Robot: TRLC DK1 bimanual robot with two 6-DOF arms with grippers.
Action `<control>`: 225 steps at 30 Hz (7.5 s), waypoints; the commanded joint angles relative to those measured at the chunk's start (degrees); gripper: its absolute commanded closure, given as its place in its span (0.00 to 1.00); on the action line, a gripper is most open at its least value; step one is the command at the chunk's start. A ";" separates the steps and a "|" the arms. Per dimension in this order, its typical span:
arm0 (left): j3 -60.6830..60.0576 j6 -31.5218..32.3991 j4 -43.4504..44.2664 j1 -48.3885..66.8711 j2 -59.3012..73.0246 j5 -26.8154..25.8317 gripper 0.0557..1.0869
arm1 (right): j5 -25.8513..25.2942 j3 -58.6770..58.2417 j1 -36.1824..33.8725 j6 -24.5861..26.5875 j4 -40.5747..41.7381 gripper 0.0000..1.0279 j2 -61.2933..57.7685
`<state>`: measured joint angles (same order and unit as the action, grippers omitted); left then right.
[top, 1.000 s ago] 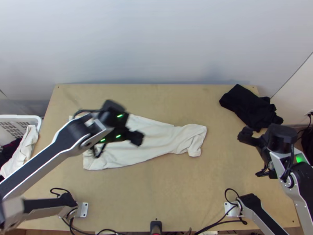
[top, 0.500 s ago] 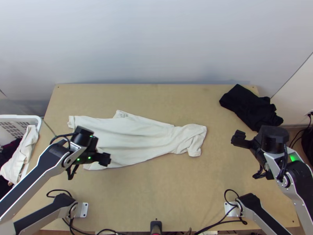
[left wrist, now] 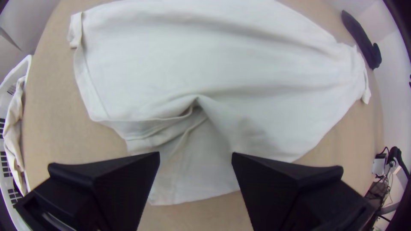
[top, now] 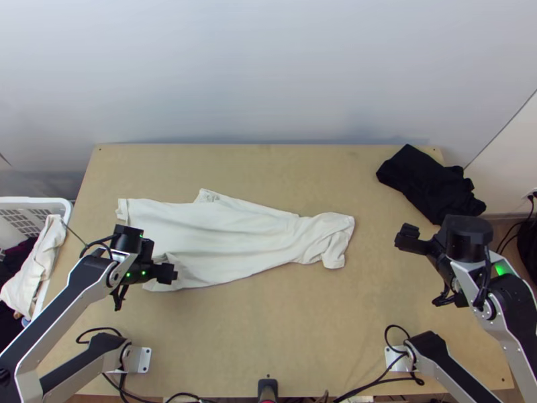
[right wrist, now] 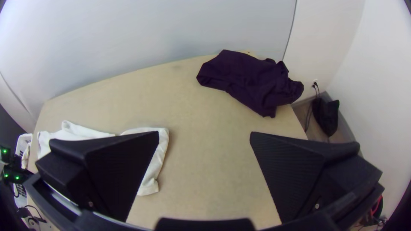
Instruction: Fold the t-shirt
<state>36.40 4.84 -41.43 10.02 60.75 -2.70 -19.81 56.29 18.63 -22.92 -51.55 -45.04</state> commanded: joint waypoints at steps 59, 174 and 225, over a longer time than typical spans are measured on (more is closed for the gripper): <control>1.65 -1.24 1.62 -14.15 -12.06 0.24 0.96 | 15.68 -15.60 18.63 -10.13 23.16 0.11 -30.02; 33.38 13.44 26.58 -16.35 28.72 -3.80 0.96 | 18.06 18.68 -5.89 5.51 35.38 0.98 -47.86; 25.91 6.67 2.14 -9.85 11.41 -6.70 0.10 | 12.78 25.89 -2.81 -2.57 20.08 0.04 -46.63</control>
<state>75.70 15.64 -31.70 -2.48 89.14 -6.96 -7.05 92.97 15.64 -24.53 -30.39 -105.41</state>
